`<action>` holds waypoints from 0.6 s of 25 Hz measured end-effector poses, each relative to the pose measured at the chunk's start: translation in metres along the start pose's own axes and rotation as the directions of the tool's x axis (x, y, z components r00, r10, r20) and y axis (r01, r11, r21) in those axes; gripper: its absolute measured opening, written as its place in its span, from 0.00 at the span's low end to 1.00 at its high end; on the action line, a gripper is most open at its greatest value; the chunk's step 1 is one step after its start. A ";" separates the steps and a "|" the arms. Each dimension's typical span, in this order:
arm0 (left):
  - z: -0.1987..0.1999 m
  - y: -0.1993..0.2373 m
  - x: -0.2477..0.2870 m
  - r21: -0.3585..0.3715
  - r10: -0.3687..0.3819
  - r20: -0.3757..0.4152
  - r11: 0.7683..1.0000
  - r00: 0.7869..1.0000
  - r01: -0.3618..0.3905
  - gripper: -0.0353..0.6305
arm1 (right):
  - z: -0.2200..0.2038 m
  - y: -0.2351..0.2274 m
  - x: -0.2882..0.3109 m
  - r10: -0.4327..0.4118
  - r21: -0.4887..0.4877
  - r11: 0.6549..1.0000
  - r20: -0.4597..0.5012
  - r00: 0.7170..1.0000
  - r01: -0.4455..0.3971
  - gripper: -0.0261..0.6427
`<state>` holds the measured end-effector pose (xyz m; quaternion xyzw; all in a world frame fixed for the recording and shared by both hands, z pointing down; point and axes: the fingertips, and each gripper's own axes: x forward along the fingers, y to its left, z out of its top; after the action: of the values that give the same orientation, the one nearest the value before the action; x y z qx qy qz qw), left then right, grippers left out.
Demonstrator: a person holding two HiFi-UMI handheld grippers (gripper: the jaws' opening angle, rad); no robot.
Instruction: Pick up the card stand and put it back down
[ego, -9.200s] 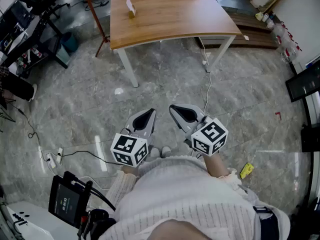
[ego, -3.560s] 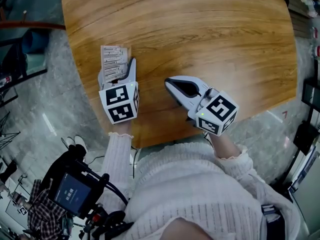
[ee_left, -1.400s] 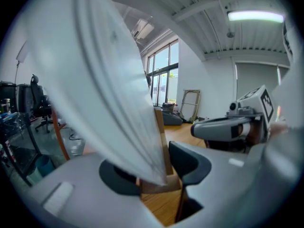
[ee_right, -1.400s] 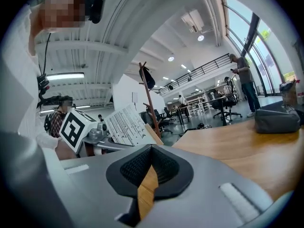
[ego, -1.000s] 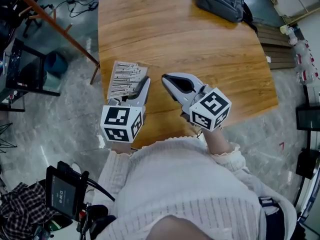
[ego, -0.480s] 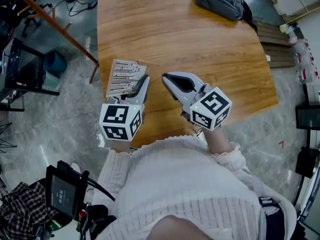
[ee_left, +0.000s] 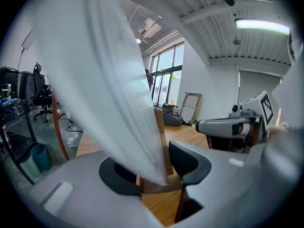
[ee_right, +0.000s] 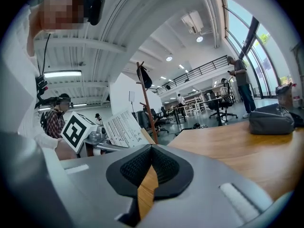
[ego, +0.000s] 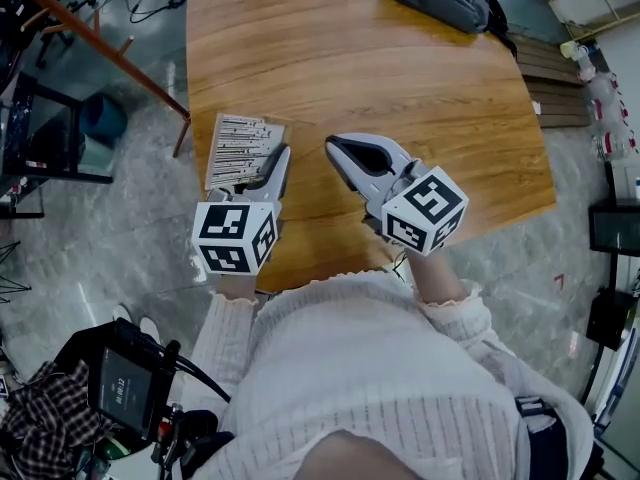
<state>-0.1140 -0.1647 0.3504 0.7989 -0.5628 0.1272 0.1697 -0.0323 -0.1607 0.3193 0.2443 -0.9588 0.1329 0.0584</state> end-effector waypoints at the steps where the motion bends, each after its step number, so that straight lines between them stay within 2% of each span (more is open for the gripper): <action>1: -0.003 0.002 0.003 0.001 0.003 -0.009 1.000 1.000 -0.003 0.33 | -0.002 -0.004 0.002 -0.003 0.003 1.000 -0.004 1.000 0.003 0.04; 7: -0.029 0.017 0.026 0.023 0.022 -0.078 1.000 0.997 -0.020 0.33 | -0.024 -0.019 0.017 0.002 0.041 0.999 -0.048 0.999 0.000 0.04; 15: -0.063 0.063 0.074 0.014 0.079 -0.176 0.997 0.981 -0.077 0.33 | -0.060 -0.049 0.057 0.026 0.092 0.996 -0.125 0.992 -0.015 0.04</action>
<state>-0.1493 -0.2217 0.4455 0.7624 -0.5760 0.2061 0.2109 -0.0558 -0.2110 0.3979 0.2280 -0.9486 0.1921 0.1063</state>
